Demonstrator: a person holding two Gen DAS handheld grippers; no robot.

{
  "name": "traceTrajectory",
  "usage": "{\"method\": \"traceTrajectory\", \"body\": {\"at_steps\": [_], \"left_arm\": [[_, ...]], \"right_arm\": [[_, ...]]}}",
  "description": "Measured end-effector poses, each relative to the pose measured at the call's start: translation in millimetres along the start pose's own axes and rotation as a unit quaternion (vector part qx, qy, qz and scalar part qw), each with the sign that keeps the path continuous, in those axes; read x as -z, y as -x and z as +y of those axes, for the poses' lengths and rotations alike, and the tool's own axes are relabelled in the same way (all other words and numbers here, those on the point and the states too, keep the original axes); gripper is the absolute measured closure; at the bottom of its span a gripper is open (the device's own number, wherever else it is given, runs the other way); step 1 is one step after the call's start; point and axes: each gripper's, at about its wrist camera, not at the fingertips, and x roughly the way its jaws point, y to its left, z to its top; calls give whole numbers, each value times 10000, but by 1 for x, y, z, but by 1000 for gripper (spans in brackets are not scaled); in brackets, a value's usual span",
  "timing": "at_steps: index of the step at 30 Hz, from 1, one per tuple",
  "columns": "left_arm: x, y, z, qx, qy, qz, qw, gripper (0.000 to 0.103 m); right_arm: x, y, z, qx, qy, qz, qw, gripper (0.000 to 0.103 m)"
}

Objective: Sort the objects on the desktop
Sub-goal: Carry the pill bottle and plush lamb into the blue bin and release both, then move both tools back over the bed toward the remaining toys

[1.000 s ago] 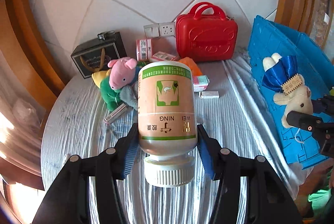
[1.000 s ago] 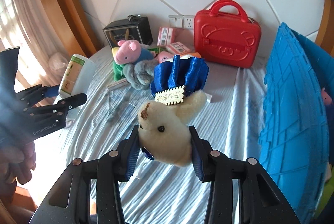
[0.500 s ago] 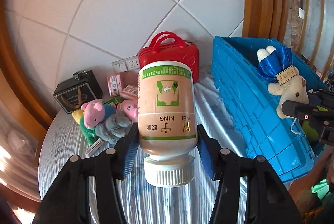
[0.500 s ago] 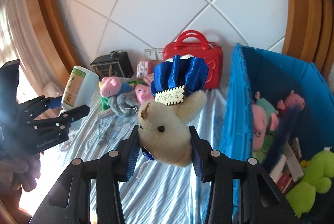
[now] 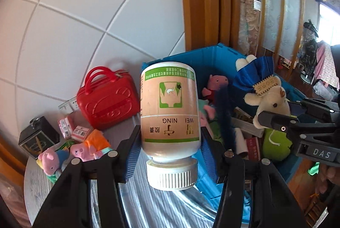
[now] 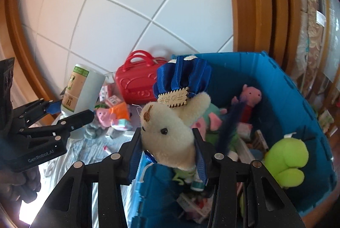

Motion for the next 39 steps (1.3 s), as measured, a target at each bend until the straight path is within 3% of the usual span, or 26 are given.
{"method": "traceTrajectory", "body": {"at_steps": [7, 17, 18, 19, 20, 21, 22, 29, 39], "left_arm": [[-25, -24, -62, 375, -432, 2, 9984, 51], [-40, -50, -106, 578, -614, 103, 9964, 51], [-41, -51, -108, 588, -608, 147, 9963, 51], [-42, -54, -109, 605, -603, 203, 9961, 50], [-42, -55, -111, 579, -608, 234, 9962, 48], [-41, -56, -111, 530, -618, 236, 9964, 41], [-39, -55, -111, 490, -623, 215, 9966, 37], [-30, -46, -90, 217, -549, 205, 9980, 37], [-2, -20, -21, -179, -179, 186, 9995, 37]], "right_arm": [[4, 14, -50, 384, -319, -24, 9988, 60], [14, 21, -90, 647, -576, -8, 9962, 58], [14, 22, -92, 673, -580, -19, 9960, 56], [14, 23, -93, 726, -584, -44, 9956, 46], [13, 24, -95, 785, -607, -45, 9951, 35], [12, 24, -97, 819, -642, -59, 9946, 18], [12, 27, -98, 816, -660, -109, 9944, 17], [7, 24, -92, 723, -622, -172, 9953, 17], [-6, 6, -28, 384, -161, -134, 9990, 17]]}}
